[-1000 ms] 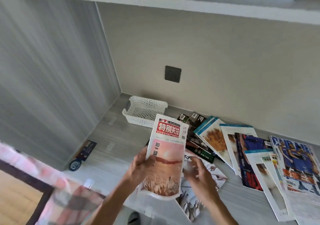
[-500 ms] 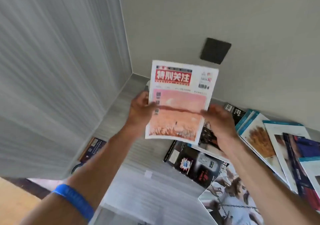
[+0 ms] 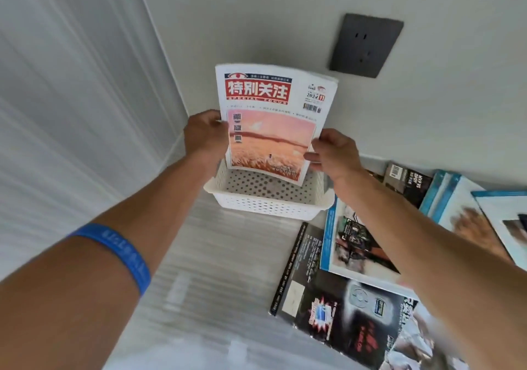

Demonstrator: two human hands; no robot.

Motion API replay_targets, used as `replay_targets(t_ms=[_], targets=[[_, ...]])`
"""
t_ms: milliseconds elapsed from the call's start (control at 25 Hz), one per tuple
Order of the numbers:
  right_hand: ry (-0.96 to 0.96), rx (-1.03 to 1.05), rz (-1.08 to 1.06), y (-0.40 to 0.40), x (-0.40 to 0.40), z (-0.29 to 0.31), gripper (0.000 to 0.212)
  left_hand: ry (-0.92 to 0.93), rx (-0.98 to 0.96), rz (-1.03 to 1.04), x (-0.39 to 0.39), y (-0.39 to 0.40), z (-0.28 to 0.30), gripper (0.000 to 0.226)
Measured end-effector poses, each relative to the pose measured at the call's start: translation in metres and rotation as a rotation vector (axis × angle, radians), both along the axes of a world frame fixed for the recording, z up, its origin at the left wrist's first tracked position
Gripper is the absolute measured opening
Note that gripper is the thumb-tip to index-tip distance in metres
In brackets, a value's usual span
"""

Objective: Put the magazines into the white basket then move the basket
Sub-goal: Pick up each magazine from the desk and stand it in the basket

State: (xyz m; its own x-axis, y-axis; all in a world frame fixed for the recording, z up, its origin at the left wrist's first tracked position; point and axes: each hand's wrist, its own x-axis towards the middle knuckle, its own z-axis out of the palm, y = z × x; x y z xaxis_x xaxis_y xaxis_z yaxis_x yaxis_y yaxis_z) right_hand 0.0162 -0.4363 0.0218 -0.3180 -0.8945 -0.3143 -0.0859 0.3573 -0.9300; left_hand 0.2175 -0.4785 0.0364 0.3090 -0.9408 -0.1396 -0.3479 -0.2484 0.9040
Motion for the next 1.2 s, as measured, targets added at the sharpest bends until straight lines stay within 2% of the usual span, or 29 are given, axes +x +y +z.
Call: replay_targets(t_ms=[80, 240, 360, 440, 640, 720, 840, 920, 1120, 1200], targets=[[-0.050, 0.002, 0.024, -0.003, -0.002, -0.005, 0.034, 0.019, 0.060, -0.031, 0.000, -0.003, -0.009, 0.020], [-0.089, -0.003, 0.099, -0.008, -0.009, -0.010, 0.048, 0.021, 0.193, -0.084, -0.004, -0.006, -0.016, 0.039], [-0.158, 0.011, 0.083, -0.002, -0.014, -0.013, 0.059, -0.023, 0.219, -0.116, -0.007, 0.001, -0.014, 0.055], [-0.160, 0.003, 0.093, 0.005, -0.016, -0.013, 0.060, -0.038, 0.215, -0.165, -0.009, 0.008, -0.016, 0.057], [-0.213, -0.066, 0.076, 0.065, -0.028, 0.002, 0.054, -0.165, 0.056, -0.179, -0.020, 0.045, -0.023, 0.045], [-0.217, -0.085, 0.073, 0.107, -0.041, -0.005, 0.055, -0.148, -0.024, -0.178, -0.032, 0.081, -0.023, 0.047], [-0.173, 0.016, 0.043, 0.183, -0.066, -0.021, 0.044, -0.111, -0.145, -0.294, -0.064, 0.163, -0.030, 0.040], [-0.052, 0.095, 0.042, 0.234, -0.081, -0.031, 0.035, -0.109, -0.064, -0.381, -0.086, 0.215, -0.045, 0.036], [0.564, 0.282, 0.052, 0.329, -0.121, -0.070, 0.027, -0.287, 0.387, -0.832, -0.137, 0.293, -0.081, 0.035], [0.745, 0.312, 0.103, 0.357, -0.130, -0.078, 0.032, -0.281, 0.461, -0.881, -0.162, 0.314, -0.080, 0.042]])
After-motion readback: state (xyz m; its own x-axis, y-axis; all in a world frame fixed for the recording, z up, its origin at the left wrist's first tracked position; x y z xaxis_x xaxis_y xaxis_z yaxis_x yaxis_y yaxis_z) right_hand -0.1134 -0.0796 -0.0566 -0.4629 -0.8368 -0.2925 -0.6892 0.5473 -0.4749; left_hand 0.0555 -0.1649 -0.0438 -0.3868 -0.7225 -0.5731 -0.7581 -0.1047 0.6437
